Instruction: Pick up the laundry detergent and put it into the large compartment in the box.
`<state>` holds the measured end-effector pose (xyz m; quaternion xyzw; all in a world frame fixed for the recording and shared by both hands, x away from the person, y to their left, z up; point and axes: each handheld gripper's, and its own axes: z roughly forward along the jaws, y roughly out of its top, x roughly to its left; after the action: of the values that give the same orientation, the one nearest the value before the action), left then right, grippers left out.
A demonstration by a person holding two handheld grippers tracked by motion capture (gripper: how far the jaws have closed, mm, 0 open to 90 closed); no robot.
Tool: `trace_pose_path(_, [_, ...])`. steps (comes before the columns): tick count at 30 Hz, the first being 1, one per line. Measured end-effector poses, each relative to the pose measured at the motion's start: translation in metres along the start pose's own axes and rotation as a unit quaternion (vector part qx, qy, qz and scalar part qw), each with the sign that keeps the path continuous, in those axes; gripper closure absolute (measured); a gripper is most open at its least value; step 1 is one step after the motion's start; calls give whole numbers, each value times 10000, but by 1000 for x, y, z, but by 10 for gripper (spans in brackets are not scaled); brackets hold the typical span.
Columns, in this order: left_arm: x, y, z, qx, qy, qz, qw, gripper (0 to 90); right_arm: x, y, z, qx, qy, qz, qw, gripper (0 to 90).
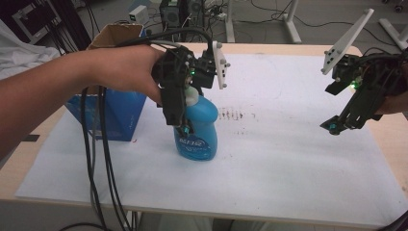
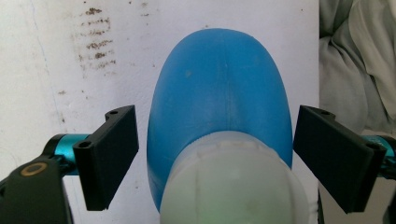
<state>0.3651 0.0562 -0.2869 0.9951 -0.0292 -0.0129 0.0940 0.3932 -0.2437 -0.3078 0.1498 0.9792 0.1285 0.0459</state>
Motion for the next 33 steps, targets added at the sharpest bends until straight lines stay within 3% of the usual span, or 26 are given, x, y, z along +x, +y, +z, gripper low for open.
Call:
trace_pose_path(17, [1, 3, 0, 85, 0, 113, 9999, 298, 0, -1, 1, -40, 9, 20, 10000, 19])
trace_pose_path(22, [1, 3, 1, 153, 6, 124, 9998, 300, 0, -1, 1, -39, 15, 14, 10000, 19])
trace_pose_path(27, [1, 3, 0, 181, -18, 126, 9998, 372, 0, -1, 1, -42, 15, 13, 10000, 19])
trace_pose_path(33, [1, 3, 0, 180, -11, 147, 9997, 373, 0, -1, 1, -40, 13, 22, 10000, 19])
